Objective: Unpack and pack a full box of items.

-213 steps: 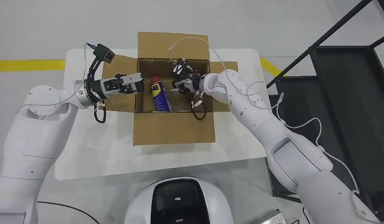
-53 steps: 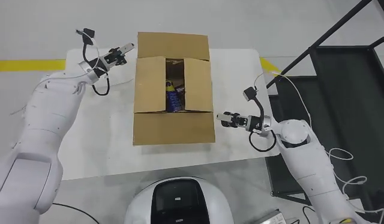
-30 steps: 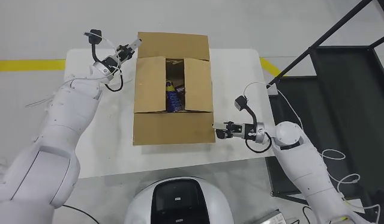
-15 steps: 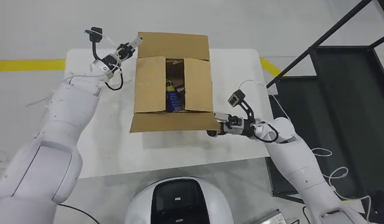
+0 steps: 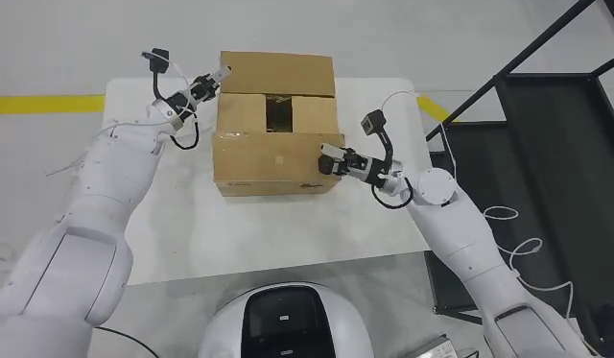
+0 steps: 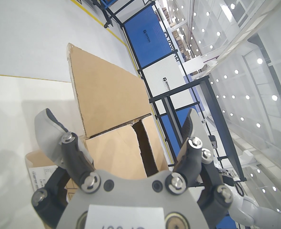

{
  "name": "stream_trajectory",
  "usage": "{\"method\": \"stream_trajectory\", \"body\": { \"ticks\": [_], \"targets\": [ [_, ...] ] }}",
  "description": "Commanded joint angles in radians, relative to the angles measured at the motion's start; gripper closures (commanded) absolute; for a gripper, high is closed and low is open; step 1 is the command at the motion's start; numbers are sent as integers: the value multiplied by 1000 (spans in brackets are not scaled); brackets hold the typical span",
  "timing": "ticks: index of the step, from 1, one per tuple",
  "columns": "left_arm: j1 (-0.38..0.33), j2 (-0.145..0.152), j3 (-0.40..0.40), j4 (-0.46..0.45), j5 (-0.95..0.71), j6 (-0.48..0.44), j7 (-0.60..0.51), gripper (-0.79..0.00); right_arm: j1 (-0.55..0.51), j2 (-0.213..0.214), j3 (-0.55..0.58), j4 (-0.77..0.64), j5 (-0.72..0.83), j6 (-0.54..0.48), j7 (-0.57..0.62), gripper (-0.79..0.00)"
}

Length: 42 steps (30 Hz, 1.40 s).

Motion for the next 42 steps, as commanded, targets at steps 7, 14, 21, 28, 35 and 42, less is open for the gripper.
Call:
{"method": "stream_trajectory", "body": {
  "ticks": [7, 14, 21, 28, 35, 42],
  "targets": [
    [3, -7, -10, 6, -1, 19, -10, -785, -17, 1, -16, -60, -214, -6, -101, -785],
    [5, -15, -14, 1, 5, 21, -5, -785, -45, 8, 5, -109, -253, -2, -113, -785],
    [13, -21, -45, 0, -69, -47, -98, -785, -63, 14, 24, -119, -260, -2, -108, -785],
    [32, -15, -73, -2, -135, -87, -245, -785, -73, 20, 51, -127, -276, -9, -105, -785],
    [54, -2, -103, -21, -206, -95, -407, -785, -85, 30, 90, -141, -291, -15, -92, -785],
    [37, 25, -131, -15, -207, -114, -403, -785, -91, 38, 116, -148, -296, -14, -78, -785]
  ]
}}
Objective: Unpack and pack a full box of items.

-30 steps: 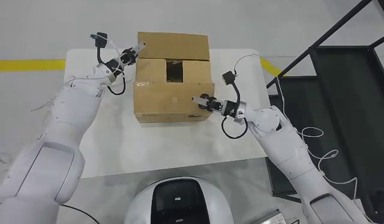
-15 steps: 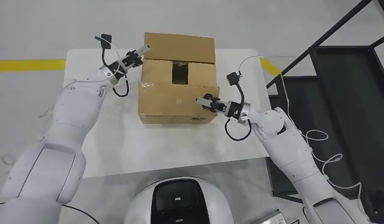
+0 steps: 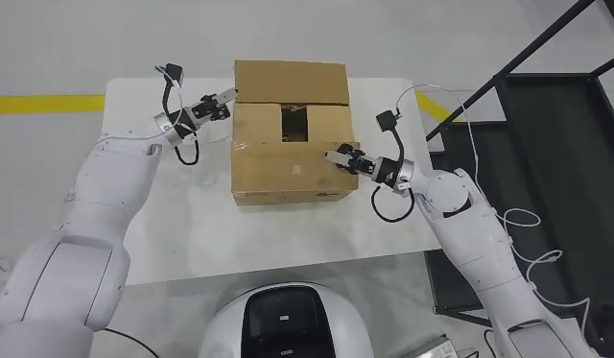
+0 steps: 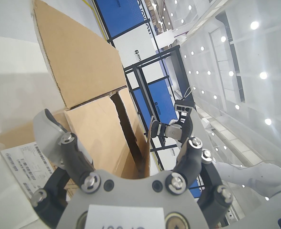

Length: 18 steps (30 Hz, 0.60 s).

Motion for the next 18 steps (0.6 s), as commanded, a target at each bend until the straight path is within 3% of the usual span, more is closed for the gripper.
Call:
{"method": "stream_trajectory", "body": {
  "ticks": [1, 10, 18],
  "targets": [
    [-3, 3, -2, 0, 18, 0, 62, -785, -1, 1, 1, 0, 1, 1, 2, -785],
    [-1, -36, 50, -25, 139, 84, 268, -785, -3, 1, -9, 4, -9, 10, 3, -785],
    [0, -39, 53, -24, 144, 87, 274, -785, -3, 2, -9, 4, -10, 10, 3, -785]
  ]
}}
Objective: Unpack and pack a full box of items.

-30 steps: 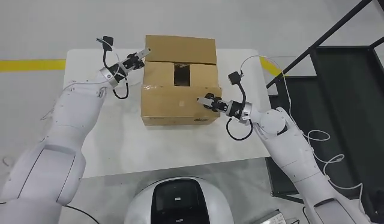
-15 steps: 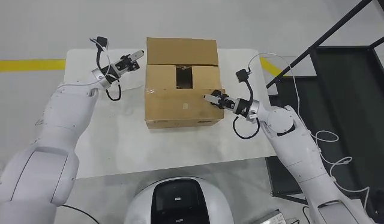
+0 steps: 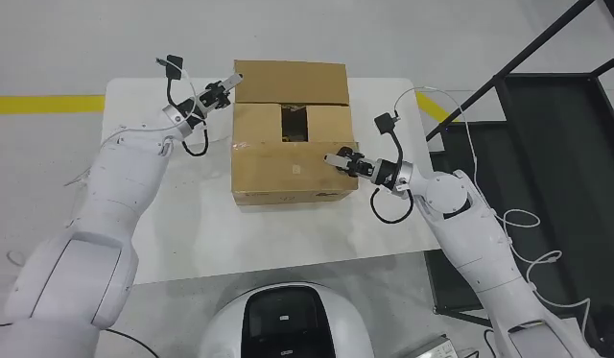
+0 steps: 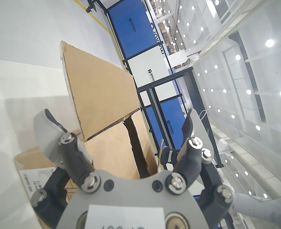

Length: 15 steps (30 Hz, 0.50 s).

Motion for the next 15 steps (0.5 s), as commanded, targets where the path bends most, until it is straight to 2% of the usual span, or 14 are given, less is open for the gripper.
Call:
{"method": "stream_trajectory", "body": {
  "ticks": [1, 9, 11, 15],
  "targets": [
    [0, 1, -1, 0, -2, -1, -3, -785, 0, 0, 0, 0, 0, 0, 0, -785],
    [0, 1, -1, 0, -2, -1, -3, -785, 0, 0, 0, 0, 0, 0, 0, -785],
    [4, -22, -5, -44, -60, -19, -7, -785, -12, 3, 8, -4, -2, -7, 8, -785],
    [-17, -30, -8, -14, -74, -86, -31, -785, -35, 7, 33, -31, 52, -29, 12, -785]
  ]
}}
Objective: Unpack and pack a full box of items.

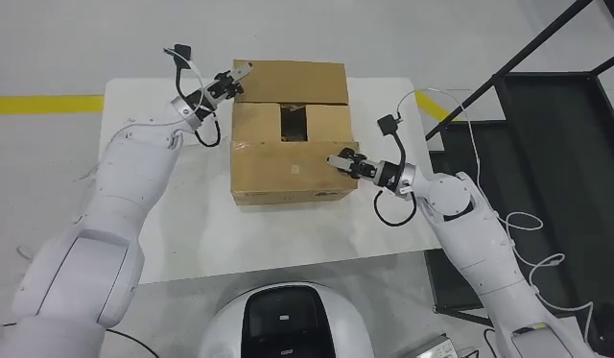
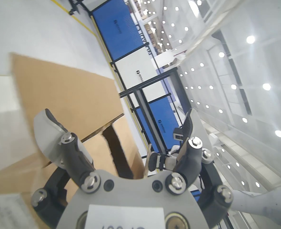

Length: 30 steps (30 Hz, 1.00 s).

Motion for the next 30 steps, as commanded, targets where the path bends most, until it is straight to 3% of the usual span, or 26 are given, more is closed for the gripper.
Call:
{"method": "stream_trajectory", "body": {
  "ticks": [1, 10, 21, 30],
  "targets": [
    [-10, 2, -3, 18, 5, -32, -3, -785, -12, 2, 13, -9, 49, -8, 11, -785],
    [-27, 34, -28, 30, 43, -127, 15, -785, -60, 19, 104, -41, 179, -16, 75, -785],
    [-31, 77, -14, 2, 215, -86, 60, -785, -104, 38, 183, -73, 190, 16, 129, -785],
    [28, 79, -11, -37, 256, -21, 143, -785, -81, 31, 143, 4, -11, 4, -46, -785]
  ]
}}
